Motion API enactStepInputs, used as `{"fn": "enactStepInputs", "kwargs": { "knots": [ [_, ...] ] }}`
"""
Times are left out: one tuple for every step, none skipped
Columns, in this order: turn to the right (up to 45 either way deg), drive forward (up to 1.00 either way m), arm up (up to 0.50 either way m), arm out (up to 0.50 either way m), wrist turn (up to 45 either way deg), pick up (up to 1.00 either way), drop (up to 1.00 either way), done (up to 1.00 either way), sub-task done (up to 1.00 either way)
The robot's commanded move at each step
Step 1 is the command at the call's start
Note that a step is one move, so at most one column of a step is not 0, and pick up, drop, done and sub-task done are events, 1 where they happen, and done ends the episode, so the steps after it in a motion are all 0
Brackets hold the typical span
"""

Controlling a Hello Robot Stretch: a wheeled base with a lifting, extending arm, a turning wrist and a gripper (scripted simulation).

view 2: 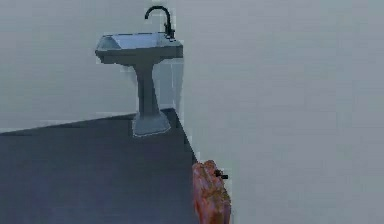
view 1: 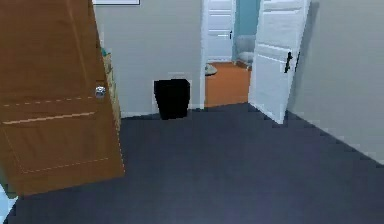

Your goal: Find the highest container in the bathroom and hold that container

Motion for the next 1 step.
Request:
{"fn": "enactStepInputs", "kwargs": {
  "knots": [
    [-3.0, 0.00, 0.00, 0.00, 0.0, 0.00, 0.00, 0.00, 0.00]
  ]
}}
